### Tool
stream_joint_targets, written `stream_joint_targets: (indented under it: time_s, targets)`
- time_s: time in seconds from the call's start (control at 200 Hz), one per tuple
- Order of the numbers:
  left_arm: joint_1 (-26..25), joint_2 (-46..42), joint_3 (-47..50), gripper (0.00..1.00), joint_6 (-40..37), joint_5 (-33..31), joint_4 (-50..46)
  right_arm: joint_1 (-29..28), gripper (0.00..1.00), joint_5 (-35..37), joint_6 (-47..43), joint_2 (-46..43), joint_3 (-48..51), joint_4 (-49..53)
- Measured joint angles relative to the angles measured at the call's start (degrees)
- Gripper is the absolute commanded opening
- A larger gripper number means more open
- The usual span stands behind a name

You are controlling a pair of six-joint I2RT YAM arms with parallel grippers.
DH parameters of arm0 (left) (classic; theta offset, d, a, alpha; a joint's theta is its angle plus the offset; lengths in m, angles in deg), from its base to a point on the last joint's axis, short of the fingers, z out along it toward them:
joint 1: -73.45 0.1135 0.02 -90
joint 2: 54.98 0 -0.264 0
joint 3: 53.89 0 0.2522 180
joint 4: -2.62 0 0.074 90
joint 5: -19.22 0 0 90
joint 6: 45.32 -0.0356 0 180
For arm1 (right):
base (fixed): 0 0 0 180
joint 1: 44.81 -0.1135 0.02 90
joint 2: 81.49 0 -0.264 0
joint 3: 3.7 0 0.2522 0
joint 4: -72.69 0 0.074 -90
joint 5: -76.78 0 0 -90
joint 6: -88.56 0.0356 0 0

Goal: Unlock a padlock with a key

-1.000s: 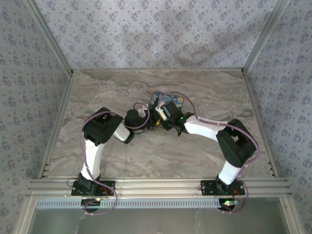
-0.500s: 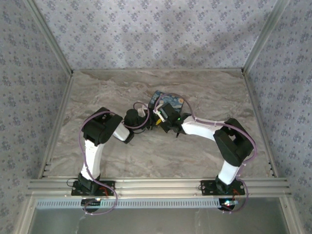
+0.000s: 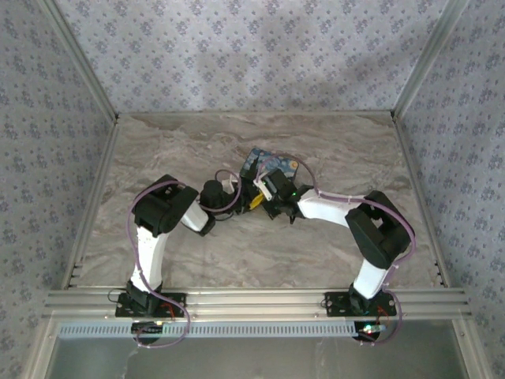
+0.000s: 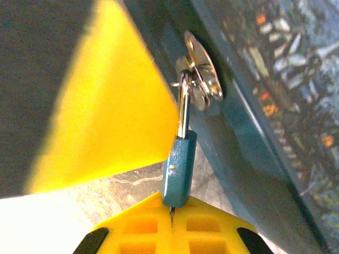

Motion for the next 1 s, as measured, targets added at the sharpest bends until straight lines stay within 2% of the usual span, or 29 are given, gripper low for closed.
stream_joint_targets:
  time_s: [0.325,0.535,0.615,0.7,0.804,0.999]
  targets:
    - [0.3,-4.9,5.0,0.38,-3.4,-1.4,-3.4,0.1,0.0,-0.5,0.7,-0.1,2.8,-3.6]
    - [2.4,-13.7,6.3,0.4,-7.9,-3.4,-10.1,0.1,0.0,-1.1,0.7,-0.6,4.5,-4.4]
    - [3.2,-18.7,6.2,0.44,-11.4,-4.8,-15.2,0.2,0.0,-1.8,0.7,-1.4,4.9,-4.5]
    - [3.7,-25.1,5.3,0.48,-16.8,-7.6,-25.3,0.5,0.0,-2.9,0.2,-2.5,5.0,-4.4]
    - [3.7,-31.8,1.6,0.5,-23.6,-11.5,-37.7,1.2,0.0,-4.2,-0.7,-3.9,5.3,-4.5]
    - [3.7,-35.0,-6.1,0.54,-32.5,-16.8,-52.9,2.2,0.0,-7.5,-2.0,-4.5,5.7,-4.1]
